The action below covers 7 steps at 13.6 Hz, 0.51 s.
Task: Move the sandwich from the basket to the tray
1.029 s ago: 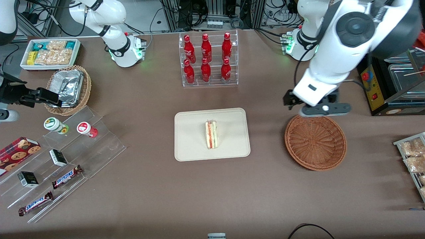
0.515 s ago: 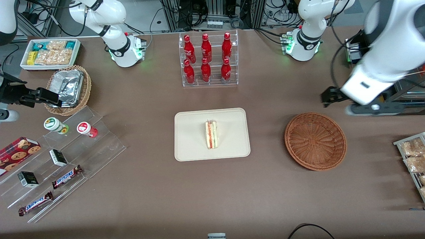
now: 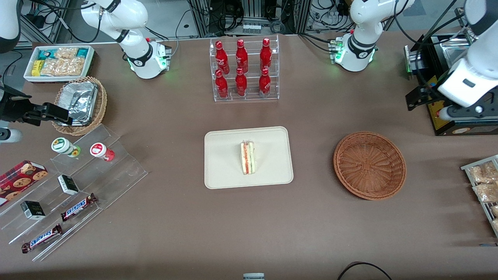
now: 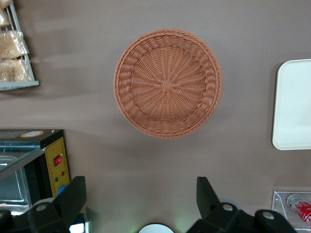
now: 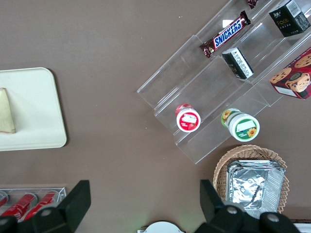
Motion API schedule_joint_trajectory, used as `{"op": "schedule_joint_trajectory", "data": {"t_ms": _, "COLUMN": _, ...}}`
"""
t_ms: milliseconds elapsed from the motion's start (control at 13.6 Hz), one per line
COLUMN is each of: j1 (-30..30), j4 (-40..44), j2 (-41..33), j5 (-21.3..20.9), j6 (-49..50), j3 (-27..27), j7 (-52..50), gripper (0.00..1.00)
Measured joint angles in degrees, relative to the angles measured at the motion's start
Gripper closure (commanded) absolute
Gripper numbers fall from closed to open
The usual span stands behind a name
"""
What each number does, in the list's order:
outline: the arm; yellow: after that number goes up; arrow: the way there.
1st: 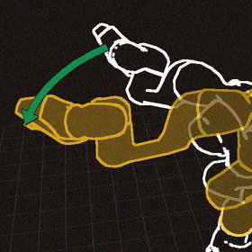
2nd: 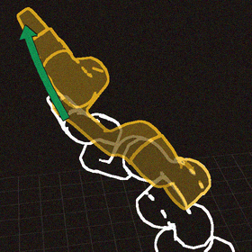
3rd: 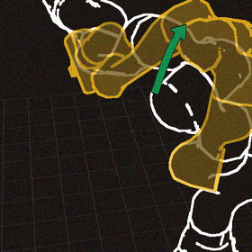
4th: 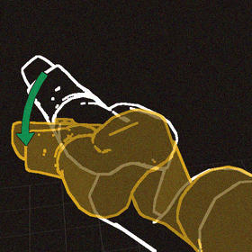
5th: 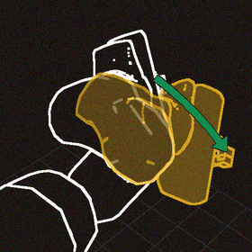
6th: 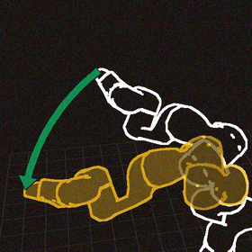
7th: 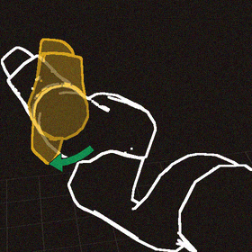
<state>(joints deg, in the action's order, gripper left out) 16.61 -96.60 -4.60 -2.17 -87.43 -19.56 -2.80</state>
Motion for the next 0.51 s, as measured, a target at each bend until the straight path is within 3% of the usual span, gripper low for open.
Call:
{"op": "schedule_joint_trajectory", "data": {"t_ms": 294, "j1": -16.3, "j4": -0.6, "j2": -0.8, "j5": 0.5, "j6": -0.5, "j3": 16.2, "j7": 0.6, "gripper": 0.00}}
{"op": "schedule_joint_trajectory", "data": {"t_ms": 515, "j1": -20.4, "j4": -0.2, "j2": -0.6, "j5": 0.6, "j6": -0.8, "j3": 19.1, "j7": 0.5, "gripper": 0.00}}
